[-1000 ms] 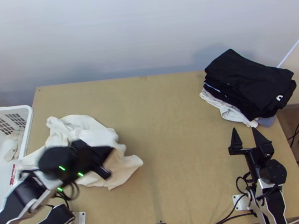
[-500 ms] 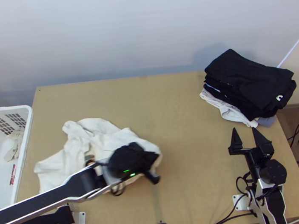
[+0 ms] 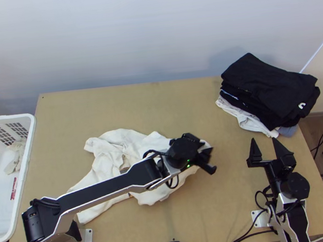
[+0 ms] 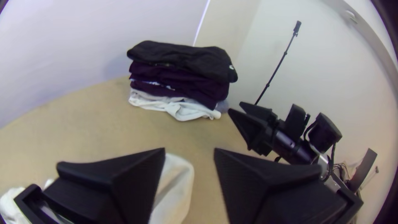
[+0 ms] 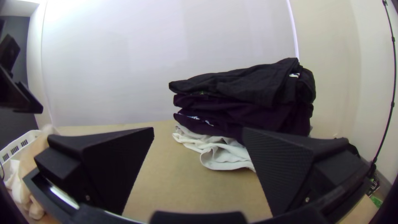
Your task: Fold the t-shirt
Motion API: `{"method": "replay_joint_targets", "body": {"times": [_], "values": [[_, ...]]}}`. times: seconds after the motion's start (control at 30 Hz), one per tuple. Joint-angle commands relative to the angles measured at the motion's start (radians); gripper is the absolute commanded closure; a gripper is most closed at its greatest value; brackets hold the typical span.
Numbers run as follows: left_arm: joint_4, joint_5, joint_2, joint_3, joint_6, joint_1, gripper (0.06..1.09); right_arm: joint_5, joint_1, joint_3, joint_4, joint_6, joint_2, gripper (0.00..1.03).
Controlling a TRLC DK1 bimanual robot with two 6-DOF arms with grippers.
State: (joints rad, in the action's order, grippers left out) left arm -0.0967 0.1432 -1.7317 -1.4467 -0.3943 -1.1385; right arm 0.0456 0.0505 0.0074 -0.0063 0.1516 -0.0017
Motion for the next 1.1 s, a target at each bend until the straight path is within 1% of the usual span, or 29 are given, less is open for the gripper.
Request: {"method": "replay_joint_targets", "body": {"times": [0.0, 0.03, 0.13, 0.17, 0.23, 0.33, 0.37, 0.4, 0.43, 0.5, 0.53, 0.57, 0.63, 0.7, 0.73, 0.83, 0.9, 0.97, 1.07], "values": [[-0.020, -0.001, 0.021, -0.075, 0.075, 0.016, 0.10, 0.000, 0.000, 0.000, 0.000, 0.000, 0.000, 0.04], [-0.058, -0.001, 0.049, -0.075, 0.077, 0.029, 0.10, 0.000, 0.000, 0.000, 0.000, 0.000, 0.000, 0.04], [-0.236, -0.004, 0.130, -0.078, 0.078, 0.120, 0.10, 0.000, 0.000, 0.000, 0.000, 0.000, 0.000, 0.04], [-0.284, -0.007, 0.158, -0.072, 0.100, 0.158, 0.10, 0.000, 0.000, 0.000, 0.000, 0.000, 0.000, 0.04], [-0.410, -0.033, 0.212, -0.041, 0.199, 0.230, 0.10, 0.000, 0.000, 0.000, 0.000, 0.000, 0.000, 0.04], [-0.515, -0.044, 0.322, 0.066, 0.351, 0.365, 0.10, 0.000, 0.000, 0.000, 0.000, 0.000, 0.000, 0.04], [-0.543, -0.070, 0.360, 0.111, 0.414, 0.431, 0.10, 0.000, 0.000, 0.000, 0.000, 0.000, 0.000, 0.04], [-0.571, -0.119, 0.397, 0.151, 0.454, 0.502, 0.10, 0.000, 0.000, 0.000, 0.000, 0.000, 0.000, 0.04], [-0.632, -0.186, 0.423, 0.186, 0.499, 0.576, 0.11, 0.000, 0.000, 0.000, 0.000, 0.000, 0.000, 0.04], [-0.764, -0.280, 0.443, 0.249, 0.581, 0.718, 0.11, 0.000, 0.000, 0.000, 0.000, 0.000, 0.000, 0.04], [-0.837, -0.294, 0.445, 0.279, 0.630, 0.764, 0.11, 0.000, 0.000, 0.000, 0.000, 0.000, 0.000, 0.04], [-0.860, -0.295, 0.446, 0.327, 0.675, 0.813, 0.11, 0.000, 0.000, 0.000, 0.000, 0.000, 0.000, 0.04], [-0.860, -0.297, 0.486, 0.430, 0.767, 0.908, 0.11, 0.000, 0.000, 0.000, 0.000, 0.000, 0.000, 0.04], [-0.847, -0.298, 0.529, 0.502, 0.813, 0.976, 0.11, 0.000, 0.000, 0.000, 0.000, 0.000, 0.000, 0.04], [-0.860, -0.300, 0.541, 0.525, 0.836, 1.000, 0.14, 0.000, 0.000, 0.000, 0.000, 0.000, 0.000, 0.04], [-0.860, -0.306, 0.589, 0.585, 0.870, 1.062, 0.22, 0.000, 0.000, 0.002, 0.000, 0.000, 0.000, 0.04], [-0.804, -0.312, 0.624, 0.634, 0.887, 1.103, 0.28, 0.000, 0.000, 0.000, 0.000, 0.000, 0.000, 0.04], [-0.741, -0.312, 0.653, 0.687, 0.910, 1.119, 0.29, 0.000, 0.000, 0.000, 0.000, 0.000, 0.000, 0.04], [-0.676, -0.323, 0.669, 0.726, 0.910, 1.120, 0.29, 0.000, 0.000, 0.002, 0.000, 0.000, 0.000, 0.04]]}}
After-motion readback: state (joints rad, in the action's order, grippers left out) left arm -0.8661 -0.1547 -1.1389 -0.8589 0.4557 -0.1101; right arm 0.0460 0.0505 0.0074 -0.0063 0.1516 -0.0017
